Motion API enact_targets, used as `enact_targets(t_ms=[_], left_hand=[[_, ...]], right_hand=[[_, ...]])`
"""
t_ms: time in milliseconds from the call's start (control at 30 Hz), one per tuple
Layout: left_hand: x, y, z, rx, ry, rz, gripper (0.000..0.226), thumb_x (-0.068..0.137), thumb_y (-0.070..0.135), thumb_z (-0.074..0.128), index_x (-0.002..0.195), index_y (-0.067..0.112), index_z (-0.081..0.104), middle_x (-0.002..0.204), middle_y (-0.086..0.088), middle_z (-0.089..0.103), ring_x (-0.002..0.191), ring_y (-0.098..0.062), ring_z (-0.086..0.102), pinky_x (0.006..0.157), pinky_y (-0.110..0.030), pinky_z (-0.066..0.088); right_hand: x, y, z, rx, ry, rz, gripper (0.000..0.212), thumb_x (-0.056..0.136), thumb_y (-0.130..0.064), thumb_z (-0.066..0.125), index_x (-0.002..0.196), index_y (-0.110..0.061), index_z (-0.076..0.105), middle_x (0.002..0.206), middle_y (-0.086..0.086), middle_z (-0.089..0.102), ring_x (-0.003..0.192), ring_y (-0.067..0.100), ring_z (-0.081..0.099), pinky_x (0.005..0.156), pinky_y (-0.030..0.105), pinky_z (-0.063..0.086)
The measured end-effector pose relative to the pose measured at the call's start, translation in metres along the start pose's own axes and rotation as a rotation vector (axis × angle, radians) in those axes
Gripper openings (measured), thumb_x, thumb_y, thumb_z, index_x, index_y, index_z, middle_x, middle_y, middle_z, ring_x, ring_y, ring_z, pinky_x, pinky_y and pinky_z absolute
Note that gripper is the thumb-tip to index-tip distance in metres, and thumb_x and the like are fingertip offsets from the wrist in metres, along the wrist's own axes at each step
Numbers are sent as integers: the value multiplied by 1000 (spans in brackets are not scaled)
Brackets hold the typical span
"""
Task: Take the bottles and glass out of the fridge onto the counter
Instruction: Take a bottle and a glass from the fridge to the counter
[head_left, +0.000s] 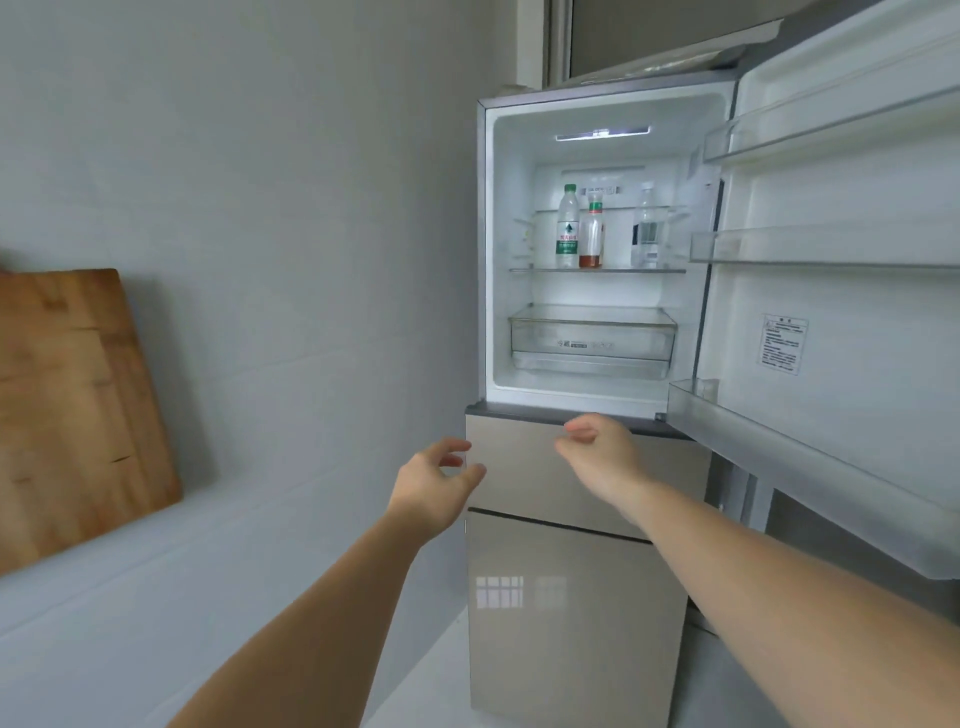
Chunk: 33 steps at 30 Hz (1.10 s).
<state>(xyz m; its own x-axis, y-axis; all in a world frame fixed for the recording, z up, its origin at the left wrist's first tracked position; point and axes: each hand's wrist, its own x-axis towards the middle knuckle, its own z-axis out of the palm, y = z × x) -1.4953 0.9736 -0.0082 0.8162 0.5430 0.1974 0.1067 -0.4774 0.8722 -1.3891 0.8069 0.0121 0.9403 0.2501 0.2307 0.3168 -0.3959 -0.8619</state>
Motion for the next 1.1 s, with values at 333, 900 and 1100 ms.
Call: enact_targets(t_ms=[333,900,1100], left_hand=[[116,-19,39,-129,-106,57,36,89,31,60,124,29,58,119,6,58,83,-2,59,56,-15,43],[369,50,125,-81,-49,193,34,88,33,59,122,30,58,116,7,58,83,-11,60,61,-20,44],[444,81,173,-126,-99,267,31,87,29,62,118,28,61,111,6,58,72,-4,57,52,-16,42]], right_hand=[[90,3,41,-30,96,20,31,86,-24,63,116,-15,62,103,-4,60,95,14,56,84,24,42],[354,26,23,6,110,-81,31,87,-27,62,116,-16,62,105,-2,63,94,16,59,79,25,43],[427,36,5,-2,162,-106,31,86,-26,63,115,-16,60,95,-5,62,82,15,61,58,18,41]])
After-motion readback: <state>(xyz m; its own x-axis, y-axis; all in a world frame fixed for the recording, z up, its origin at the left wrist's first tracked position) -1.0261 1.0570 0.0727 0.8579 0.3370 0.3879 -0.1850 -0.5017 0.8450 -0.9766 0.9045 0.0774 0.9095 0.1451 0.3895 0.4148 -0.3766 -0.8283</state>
